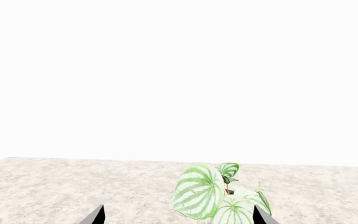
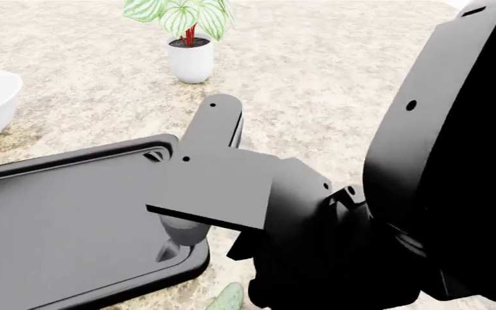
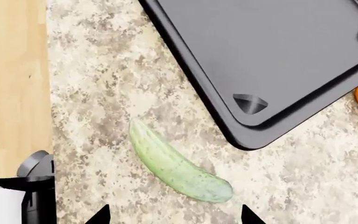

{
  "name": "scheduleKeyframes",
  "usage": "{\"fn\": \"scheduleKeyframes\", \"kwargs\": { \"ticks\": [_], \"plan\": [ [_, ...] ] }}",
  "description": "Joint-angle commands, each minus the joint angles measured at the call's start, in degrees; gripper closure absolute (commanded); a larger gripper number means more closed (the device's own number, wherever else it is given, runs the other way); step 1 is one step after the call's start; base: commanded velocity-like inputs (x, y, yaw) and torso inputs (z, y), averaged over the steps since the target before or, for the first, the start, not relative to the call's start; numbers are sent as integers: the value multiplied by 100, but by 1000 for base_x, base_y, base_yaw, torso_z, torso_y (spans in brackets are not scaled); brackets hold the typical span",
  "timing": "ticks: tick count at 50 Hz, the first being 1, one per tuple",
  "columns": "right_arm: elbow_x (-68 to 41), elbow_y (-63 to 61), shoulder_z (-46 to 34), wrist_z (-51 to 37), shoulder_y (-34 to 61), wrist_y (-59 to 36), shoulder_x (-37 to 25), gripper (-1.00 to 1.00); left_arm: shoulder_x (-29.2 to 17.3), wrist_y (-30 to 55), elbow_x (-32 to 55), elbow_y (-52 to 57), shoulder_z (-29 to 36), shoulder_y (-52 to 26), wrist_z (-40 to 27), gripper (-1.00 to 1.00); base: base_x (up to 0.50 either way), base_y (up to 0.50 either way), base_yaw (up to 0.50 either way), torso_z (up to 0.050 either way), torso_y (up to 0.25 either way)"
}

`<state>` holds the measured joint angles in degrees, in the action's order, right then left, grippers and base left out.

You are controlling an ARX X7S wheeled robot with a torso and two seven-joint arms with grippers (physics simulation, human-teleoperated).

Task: Place the two vegetables and bowl onto the tray for setting up a vegetable dip station.

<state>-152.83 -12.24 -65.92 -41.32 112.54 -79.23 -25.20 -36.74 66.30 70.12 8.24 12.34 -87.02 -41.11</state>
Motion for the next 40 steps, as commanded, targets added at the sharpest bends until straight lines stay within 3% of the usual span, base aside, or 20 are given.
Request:
{"fn": "scheduleKeyframes", "kwargs": {
  "ticks": [1, 15, 23, 40],
  "plan": [
    [372, 541, -115, 163, -180, -453, 347, -100, -17, -38, -12, -1, 24, 35, 19, -100, 0, 0, 0, 0, 0],
    [1353, 1097, 76, 699, -487, -1003, 779, -100, -37, -73, 3, 6, 31, 69, 18, -100, 0, 0, 0, 0, 0],
    [2235, 1102, 33, 1588, -685, -1047, 1035, -100, -70, -128, -6, 7, 18, 146, 35, -100, 0, 0, 0, 0, 0],
    [3352, 1082, -633, 2941, -787, -991, 1408, -100, -61, -140, -17, -22, 76, 99, 47, -100, 0, 0, 0, 0, 0]
  ]
}}
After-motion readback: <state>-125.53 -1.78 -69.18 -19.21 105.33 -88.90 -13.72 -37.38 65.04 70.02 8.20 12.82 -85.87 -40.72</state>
